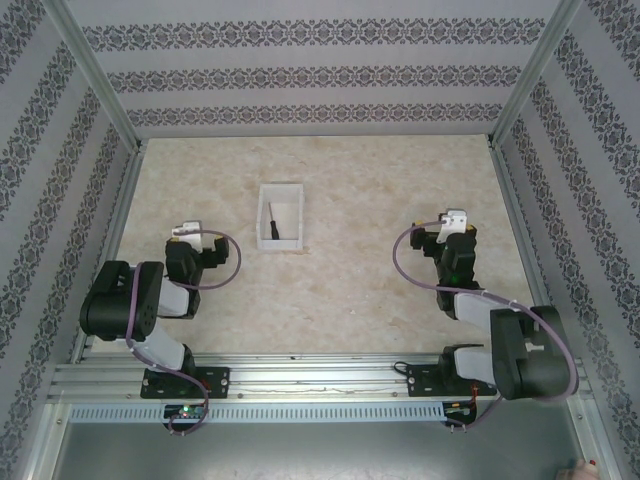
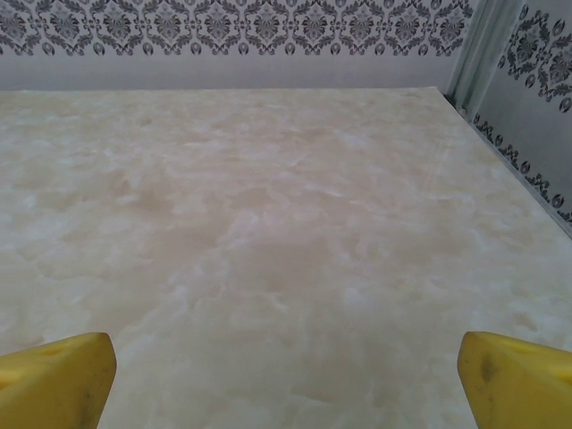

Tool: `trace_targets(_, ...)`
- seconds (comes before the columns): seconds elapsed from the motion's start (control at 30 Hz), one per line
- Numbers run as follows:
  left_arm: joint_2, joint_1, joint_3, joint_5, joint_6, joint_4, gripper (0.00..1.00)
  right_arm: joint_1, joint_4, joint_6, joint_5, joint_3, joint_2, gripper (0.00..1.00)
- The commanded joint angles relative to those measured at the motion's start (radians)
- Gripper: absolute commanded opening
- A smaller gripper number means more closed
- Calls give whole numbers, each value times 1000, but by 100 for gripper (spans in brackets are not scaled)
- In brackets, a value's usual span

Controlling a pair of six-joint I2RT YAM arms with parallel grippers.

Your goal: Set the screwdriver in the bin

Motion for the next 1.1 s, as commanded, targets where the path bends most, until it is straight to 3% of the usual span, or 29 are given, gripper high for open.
trace_targets(0.0, 6, 9, -5, 4, -1, 180, 99, -15, 129, 11, -55, 24, 85, 98)
trace_targets(0.13, 3, 8, -2, -7, -5, 169, 99, -21, 212, 2, -111, 72, 253, 98)
trace_targets(0.23, -5, 9, 19, 6, -2, 119, 99, -26, 74, -6, -136, 131, 224, 98)
trace_targets(0.3, -13, 9, 44, 23, 2, 61, 99, -26, 174, 3, -123, 108, 257, 98)
trace_targets(0.53, -20, 8, 153, 76, 23, -154, 99, -25, 134, 1, -117, 115, 242, 98)
trace_targets(1.07, -18, 8, 157, 106, 35, -159, 99, -25, 146, 1, -118, 115, 249, 98)
